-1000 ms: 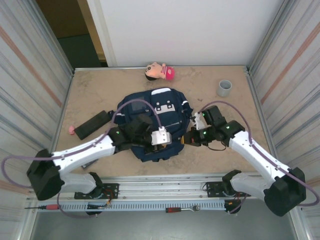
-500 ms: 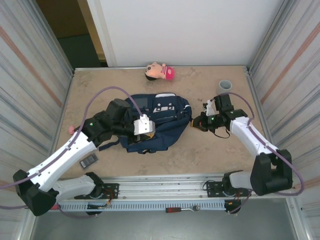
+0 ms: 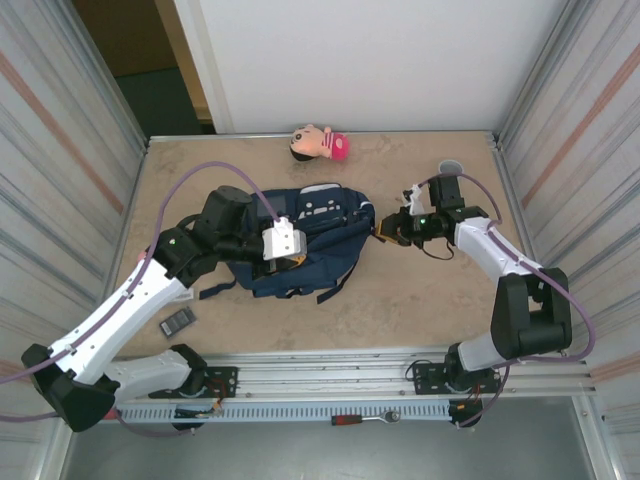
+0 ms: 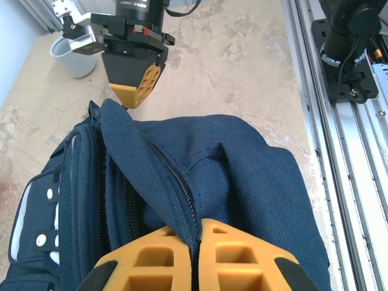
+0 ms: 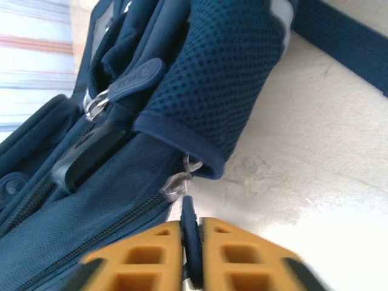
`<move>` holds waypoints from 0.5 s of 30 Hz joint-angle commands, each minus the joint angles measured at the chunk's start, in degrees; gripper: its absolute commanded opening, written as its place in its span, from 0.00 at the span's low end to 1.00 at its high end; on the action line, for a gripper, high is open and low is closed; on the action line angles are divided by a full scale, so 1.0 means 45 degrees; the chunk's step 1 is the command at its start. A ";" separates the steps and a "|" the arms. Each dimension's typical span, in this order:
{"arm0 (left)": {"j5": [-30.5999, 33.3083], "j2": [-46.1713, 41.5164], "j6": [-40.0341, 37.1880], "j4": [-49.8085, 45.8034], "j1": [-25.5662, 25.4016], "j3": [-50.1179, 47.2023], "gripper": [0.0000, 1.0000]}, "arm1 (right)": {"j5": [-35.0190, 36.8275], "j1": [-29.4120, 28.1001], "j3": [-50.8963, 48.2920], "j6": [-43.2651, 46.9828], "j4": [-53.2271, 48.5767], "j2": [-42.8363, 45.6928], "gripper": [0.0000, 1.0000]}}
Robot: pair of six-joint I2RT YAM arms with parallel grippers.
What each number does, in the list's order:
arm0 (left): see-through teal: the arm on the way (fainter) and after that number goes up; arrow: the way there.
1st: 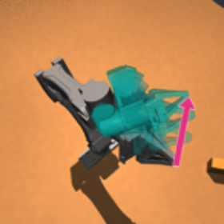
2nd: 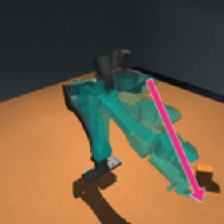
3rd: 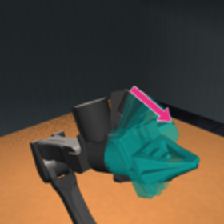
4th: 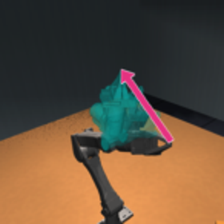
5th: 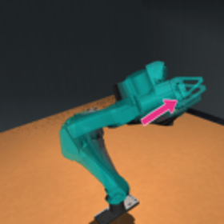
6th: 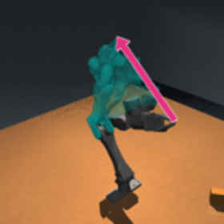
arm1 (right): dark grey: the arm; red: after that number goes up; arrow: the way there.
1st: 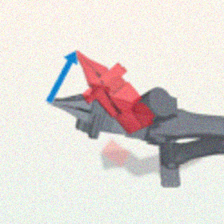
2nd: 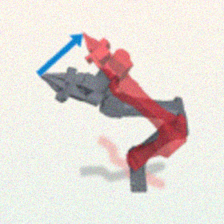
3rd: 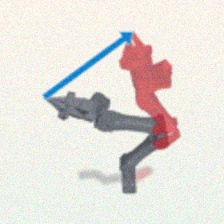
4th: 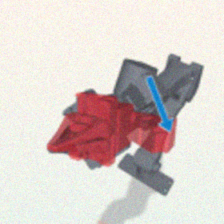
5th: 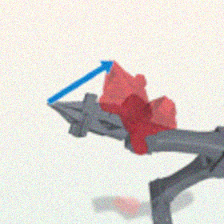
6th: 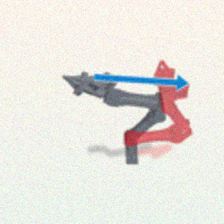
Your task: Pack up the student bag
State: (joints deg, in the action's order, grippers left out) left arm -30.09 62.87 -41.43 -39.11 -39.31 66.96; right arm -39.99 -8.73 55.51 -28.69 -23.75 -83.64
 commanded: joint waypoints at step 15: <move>0.1503 0.0587 0.0398 0.2797 -0.1711 -0.1963 0.70 | 0.1803 0.0640 -0.1907 0.2540 -0.1025 0.5333 0.52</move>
State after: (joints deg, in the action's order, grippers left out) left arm -28.10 64.95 -40.23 -29.19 -47.57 59.79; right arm -32.56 -5.65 48.80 -21.19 -28.53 -61.89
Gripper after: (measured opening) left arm 0.694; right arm 0.519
